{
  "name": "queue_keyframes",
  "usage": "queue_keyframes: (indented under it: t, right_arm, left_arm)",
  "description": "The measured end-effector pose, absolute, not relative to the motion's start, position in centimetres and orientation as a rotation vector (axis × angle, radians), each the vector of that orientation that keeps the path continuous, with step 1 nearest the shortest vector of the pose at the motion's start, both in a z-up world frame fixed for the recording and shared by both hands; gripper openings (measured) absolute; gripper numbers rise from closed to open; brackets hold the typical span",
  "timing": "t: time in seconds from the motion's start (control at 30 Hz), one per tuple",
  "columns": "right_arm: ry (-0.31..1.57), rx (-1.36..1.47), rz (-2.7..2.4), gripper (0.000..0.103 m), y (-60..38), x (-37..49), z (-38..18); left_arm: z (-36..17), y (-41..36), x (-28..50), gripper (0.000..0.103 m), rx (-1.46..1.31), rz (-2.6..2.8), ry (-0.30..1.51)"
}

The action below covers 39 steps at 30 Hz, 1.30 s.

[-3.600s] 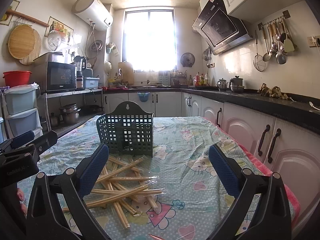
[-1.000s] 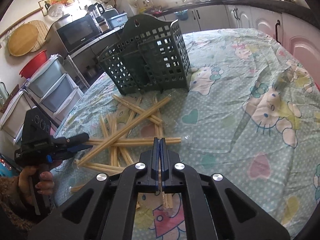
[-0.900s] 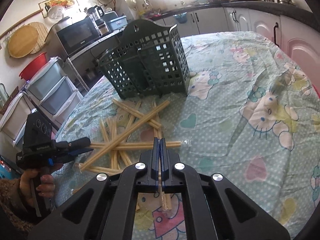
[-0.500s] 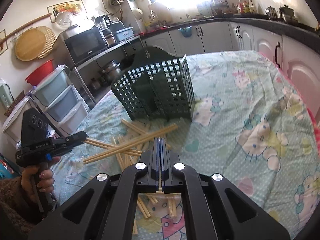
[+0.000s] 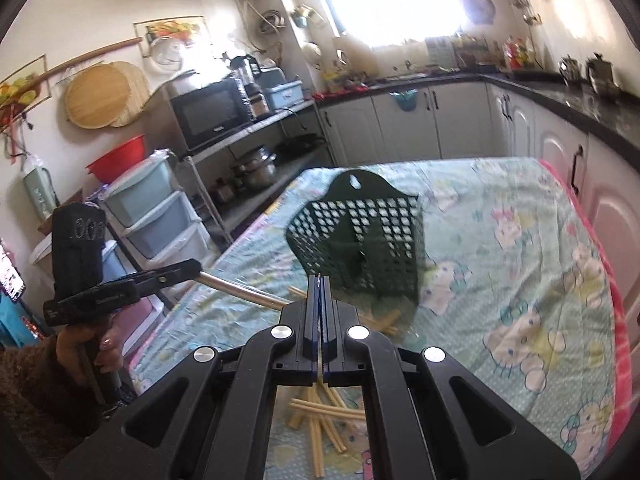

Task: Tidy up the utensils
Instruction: 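Lift the chopstick in the left tool over the green caddy while the right tool carries its chopstick there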

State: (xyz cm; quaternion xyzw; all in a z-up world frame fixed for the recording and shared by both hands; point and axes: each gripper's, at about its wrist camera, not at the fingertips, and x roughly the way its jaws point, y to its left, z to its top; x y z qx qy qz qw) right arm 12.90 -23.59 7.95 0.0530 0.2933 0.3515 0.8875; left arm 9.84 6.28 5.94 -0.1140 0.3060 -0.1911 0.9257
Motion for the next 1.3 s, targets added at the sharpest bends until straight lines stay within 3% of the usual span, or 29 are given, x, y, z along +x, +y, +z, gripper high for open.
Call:
queue_keyframes:
  t: [0.47,0.73,1.3]
  right_arm:
    - [0.426,0.034,0.716,0.001,-22.5,13.6,16.9]
    - [0.314,0.039,0.670,0.001,-22.9,16.4,20.9]
    - [0.325,0.070,0.591,0.001,-22.2,23.2,19.2]
  left_arm:
    - [15.5,6.3,10.8,0.003,-0.096,-0.393,0.485]
    - [19.6,7.7,13.5,0.003,-0.016,-0.325,0.491]
    - [15.0,8.2,20.1,0.003,0.019,-0.296,0.694]
